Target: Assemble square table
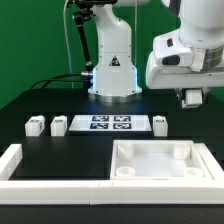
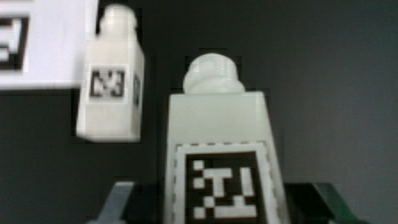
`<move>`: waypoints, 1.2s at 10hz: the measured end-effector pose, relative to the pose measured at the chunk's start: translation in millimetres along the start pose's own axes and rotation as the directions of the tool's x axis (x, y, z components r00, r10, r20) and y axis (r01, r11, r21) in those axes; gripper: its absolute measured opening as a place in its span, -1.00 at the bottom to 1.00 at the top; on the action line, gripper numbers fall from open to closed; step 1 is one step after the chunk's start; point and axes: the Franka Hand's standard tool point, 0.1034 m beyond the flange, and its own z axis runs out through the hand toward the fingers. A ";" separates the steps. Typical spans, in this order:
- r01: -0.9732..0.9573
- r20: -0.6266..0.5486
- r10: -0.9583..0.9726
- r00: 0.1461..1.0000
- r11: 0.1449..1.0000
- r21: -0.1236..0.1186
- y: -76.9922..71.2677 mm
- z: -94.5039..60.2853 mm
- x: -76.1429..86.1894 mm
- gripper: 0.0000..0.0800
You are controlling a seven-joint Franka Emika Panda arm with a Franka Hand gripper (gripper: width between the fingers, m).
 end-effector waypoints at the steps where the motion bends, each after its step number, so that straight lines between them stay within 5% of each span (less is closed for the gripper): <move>1: 0.021 -0.057 -0.022 0.998 1.000 -0.004 4.3 -26.2 17.0 -0.27; 2: 0.062 -0.109 -0.065 0.992 0.998 -0.029 8.4 -48.4 30.3 -0.27; 3: 0.046 -0.174 -0.049 0.984 0.999 -0.026 5.2 -53.8 32.9 -0.27; 7: 0.065 -0.417 -0.065 0.906 0.998 -0.013 4.2 -56.5 40.2 -0.27; 11: 0.124 -0.618 -0.126 0.776 0.991 -0.046 26.7 -124.1 96.4 -0.27; 12: 0.128 -0.722 -0.121 0.682 0.991 -0.045 22.4 -128.6 101.0 -0.27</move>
Offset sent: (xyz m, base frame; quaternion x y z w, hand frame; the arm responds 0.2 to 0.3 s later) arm 0.0000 0.0000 0.0000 0.0000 0.1296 0.0000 0.9916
